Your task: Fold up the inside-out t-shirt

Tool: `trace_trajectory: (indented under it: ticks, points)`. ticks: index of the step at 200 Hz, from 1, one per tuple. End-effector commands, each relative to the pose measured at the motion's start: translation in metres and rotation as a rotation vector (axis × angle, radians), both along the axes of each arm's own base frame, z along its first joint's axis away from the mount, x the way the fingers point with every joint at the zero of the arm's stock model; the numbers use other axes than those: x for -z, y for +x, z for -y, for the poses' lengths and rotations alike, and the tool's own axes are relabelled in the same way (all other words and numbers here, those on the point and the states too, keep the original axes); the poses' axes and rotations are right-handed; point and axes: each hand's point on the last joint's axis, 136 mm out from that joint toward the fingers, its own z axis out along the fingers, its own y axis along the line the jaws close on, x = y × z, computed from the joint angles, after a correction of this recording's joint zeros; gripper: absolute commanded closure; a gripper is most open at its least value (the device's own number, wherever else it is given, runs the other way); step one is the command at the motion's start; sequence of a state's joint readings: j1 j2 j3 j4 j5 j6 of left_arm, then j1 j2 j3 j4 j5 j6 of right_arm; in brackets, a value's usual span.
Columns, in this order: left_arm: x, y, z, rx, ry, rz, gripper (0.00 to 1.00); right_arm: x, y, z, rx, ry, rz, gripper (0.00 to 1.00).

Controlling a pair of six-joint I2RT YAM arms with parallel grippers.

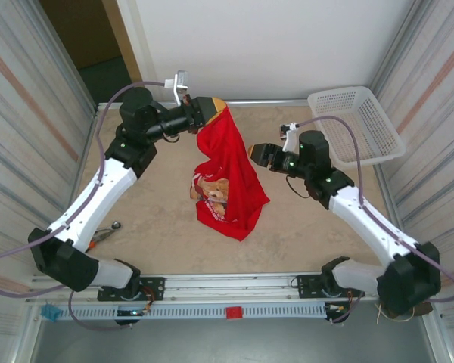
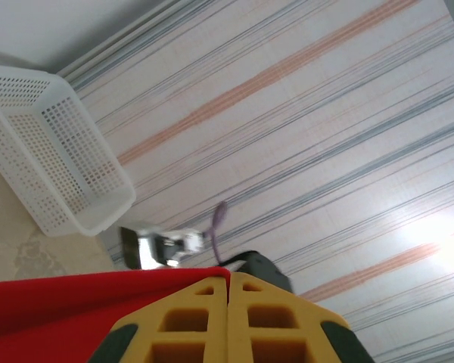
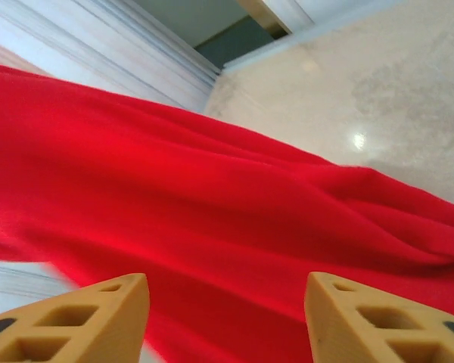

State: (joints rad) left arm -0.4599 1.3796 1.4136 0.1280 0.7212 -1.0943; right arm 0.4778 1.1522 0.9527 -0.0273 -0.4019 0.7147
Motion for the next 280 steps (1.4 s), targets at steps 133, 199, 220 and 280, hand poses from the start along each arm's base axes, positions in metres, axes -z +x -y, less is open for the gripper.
trace_trajectory:
  ticks: [133,199,220,280]
  points:
    - [0.005,-0.003,0.006,-0.042,0.003,-0.032,1.0,-0.076,-0.001,-0.074,-0.092,-0.061,0.24,1.0]
    - [0.082,0.079,-0.035,-0.257,0.168,-0.104,0.49,-0.111,-0.066,-0.054,-0.431,0.155,0.355,1.0]
    - [0.1,0.075,-0.044,-0.271,0.214,-0.103,0.38,-0.11,-0.055,-0.041,-0.395,0.182,0.34,1.0]
    - [0.109,0.004,-0.04,-0.239,0.276,0.005,0.32,-0.095,-0.034,-0.034,-0.345,0.191,0.291,1.0]
